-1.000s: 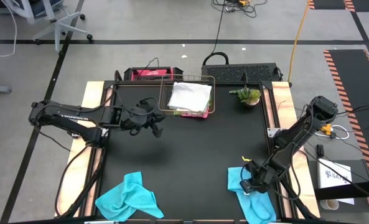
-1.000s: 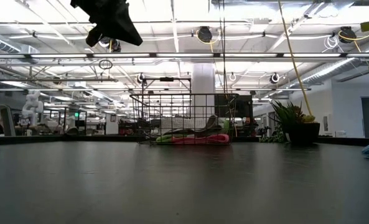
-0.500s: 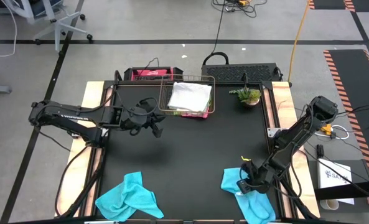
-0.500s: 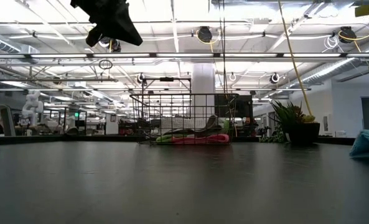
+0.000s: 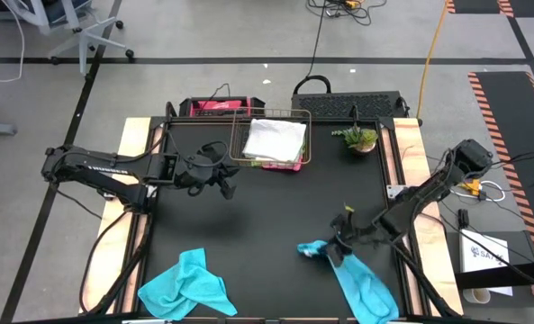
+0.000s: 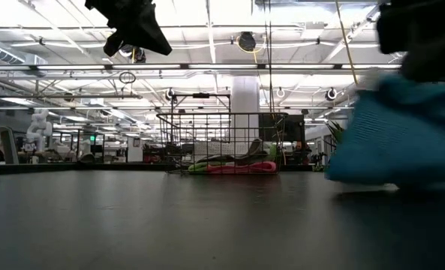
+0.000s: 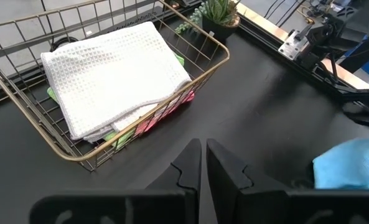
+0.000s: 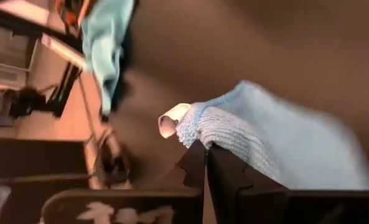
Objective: Fold microfiber towels
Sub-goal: Fold the right light blue microfiber cloth in half
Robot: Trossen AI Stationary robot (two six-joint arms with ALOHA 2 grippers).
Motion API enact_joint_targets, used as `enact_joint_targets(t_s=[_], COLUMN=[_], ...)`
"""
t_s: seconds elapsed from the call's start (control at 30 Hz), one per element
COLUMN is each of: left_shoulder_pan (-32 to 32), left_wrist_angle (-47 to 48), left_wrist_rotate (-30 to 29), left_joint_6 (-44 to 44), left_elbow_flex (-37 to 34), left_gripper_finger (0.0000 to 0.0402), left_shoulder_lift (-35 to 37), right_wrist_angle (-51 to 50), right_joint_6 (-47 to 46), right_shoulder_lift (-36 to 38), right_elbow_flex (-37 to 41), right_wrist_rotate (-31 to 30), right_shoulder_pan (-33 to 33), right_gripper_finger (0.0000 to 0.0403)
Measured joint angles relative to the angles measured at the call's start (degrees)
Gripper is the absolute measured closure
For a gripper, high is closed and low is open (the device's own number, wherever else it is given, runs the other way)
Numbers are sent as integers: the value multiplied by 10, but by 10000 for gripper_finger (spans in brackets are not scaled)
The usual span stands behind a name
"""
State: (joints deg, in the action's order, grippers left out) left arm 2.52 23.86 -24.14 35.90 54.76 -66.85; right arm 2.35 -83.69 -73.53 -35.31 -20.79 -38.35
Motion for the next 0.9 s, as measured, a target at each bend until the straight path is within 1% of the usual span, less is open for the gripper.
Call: enact_joint_targets(t_s=[0.1,0.17,0.23,0.37,0.4,0.43,0.5,0.53,0.57,0.6,0.63,0.7,0.73,0.77,0.87,0.9], left_shoulder_pan=[0,0,0,0,0,0,0,0,0,0,0,0,0,0,0,0], left_wrist_angle=[1,4,4,3,3,4,3,3,3,3,2,0,0,-1,-1,-2], left_wrist_rotate=[0,0,0,0,0,0,0,0,0,0,0,0,0,0,0,0], left_joint_6=[0,0,1,1,1,0,0,0,0,0,2,5,4,4,6,7], left_elbow_flex=[0,0,0,0,0,0,0,0,0,0,0,0,0,0,0,0], left_gripper_finger=[376,376,376,376,376,376,376,376,376,376,376,376,376,376,376,376], left_shoulder_lift=[0,0,0,0,0,0,0,0,0,0,0,0,0,0,0,0], right_wrist_angle=[7,37,103,241,261,271,273,273,277,288,305,337,348,349,340,340], right_joint_6=[70,125,208,425,467,496,515,516,518,526,539,568,581,589,580,576], right_shoulder_lift=[24,44,69,122,136,150,178,189,198,204,207,211,211,213,213,211], right_elbow_flex=[0,0,0,0,0,0,0,0,0,0,0,0,0,0,0,0], right_wrist_rotate=[-17,-17,-16,2,-3,-26,-95,-120,-125,-119,-98,-37,-21,-19,-60,-63], right_shoulder_pan=[47,75,96,124,129,133,141,145,148,151,151,150,150,150,151,153], right_gripper_finger=[402,402,402,403,403,403,403,403,403,403,403,403,403,403,403,403])
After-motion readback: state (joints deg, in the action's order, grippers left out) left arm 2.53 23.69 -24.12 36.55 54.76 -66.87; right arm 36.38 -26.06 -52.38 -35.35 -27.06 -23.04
